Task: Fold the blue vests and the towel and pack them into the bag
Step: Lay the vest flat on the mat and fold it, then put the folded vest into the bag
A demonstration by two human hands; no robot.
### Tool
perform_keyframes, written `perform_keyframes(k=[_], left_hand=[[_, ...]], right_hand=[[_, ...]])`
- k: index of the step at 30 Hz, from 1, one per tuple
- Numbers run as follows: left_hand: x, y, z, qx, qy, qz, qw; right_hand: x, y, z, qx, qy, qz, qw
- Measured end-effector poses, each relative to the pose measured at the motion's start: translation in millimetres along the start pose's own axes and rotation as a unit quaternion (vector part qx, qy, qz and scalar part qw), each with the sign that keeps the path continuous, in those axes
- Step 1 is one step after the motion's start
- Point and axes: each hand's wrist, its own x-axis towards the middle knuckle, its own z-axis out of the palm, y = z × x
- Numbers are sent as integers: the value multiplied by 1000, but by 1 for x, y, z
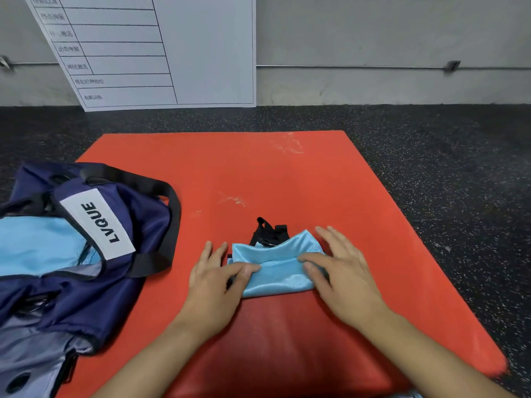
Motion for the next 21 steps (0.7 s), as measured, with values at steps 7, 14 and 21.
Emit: perform_keyframes(k=[7,14,21], left_hand=[[3,-5,-1,-3,-27,34,999],[8,3,5,-96,-17,67,993],[12,4,-17,-235,14,35,971]], right_hand=[[10,7,-3,141,-48,66,987],[20,-2,-7,234,-44,77,968],[28,-13,-13,342,-19,56,938]])
